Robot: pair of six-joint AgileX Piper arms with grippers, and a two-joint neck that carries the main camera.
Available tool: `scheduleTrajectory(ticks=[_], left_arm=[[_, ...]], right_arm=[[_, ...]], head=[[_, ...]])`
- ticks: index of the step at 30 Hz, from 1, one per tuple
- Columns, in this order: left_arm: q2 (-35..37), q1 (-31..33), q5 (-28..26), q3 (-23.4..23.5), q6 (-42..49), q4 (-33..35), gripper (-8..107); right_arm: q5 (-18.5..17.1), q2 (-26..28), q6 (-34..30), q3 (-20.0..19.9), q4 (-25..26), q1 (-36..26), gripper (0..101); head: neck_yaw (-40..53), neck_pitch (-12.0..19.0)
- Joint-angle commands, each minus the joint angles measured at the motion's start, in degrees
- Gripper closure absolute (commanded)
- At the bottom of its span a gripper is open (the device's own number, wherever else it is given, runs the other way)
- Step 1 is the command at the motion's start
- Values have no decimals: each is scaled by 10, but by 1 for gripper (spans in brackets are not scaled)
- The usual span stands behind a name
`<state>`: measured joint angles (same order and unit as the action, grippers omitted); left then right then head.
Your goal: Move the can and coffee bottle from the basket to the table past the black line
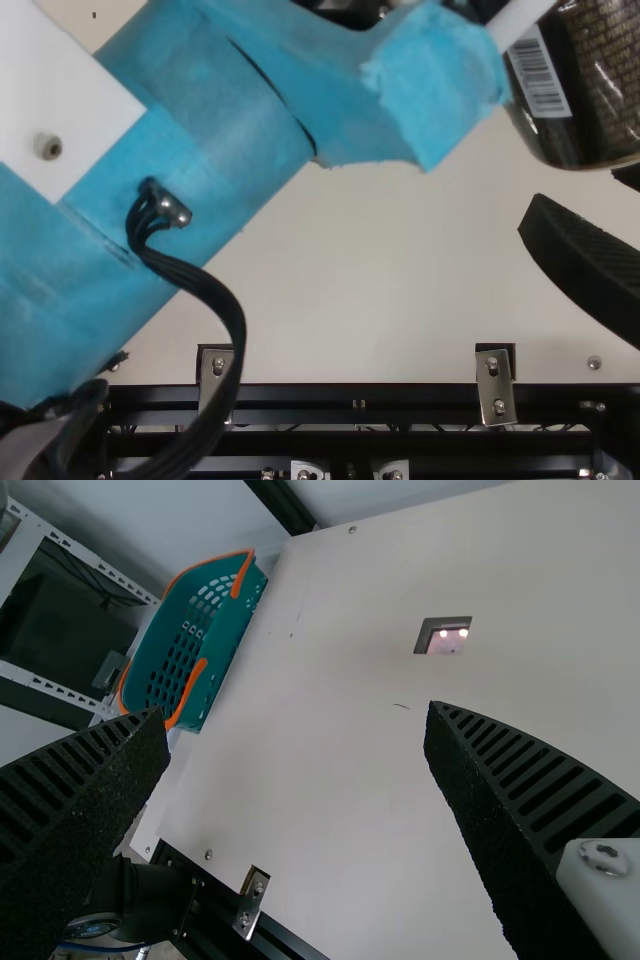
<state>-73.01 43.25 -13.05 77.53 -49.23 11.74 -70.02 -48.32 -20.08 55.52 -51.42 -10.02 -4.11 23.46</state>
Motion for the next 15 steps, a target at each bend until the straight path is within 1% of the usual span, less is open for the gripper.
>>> scheduleTrajectory(ticks=[1,4,5,8,15], left_arm=[[0,0,0,0,0,0,89],[0,0,0,0,0,0,89],[0,-4,-1,0,19,19,89],[-1,-5,-3,1,25,27,89],[-7,-3,-12,19,58,74,89]], right_arm=[[0,0,0,0,0,0,0],[0,0,0,0,0,0,0],[0,0,0,0,0,0,0],[0,0,0,0,0,0,0],[0,0,0,0,0,0,0]], head=[[-5,15],[-5,15],[-5,15],[-5,15],[-5,15]])
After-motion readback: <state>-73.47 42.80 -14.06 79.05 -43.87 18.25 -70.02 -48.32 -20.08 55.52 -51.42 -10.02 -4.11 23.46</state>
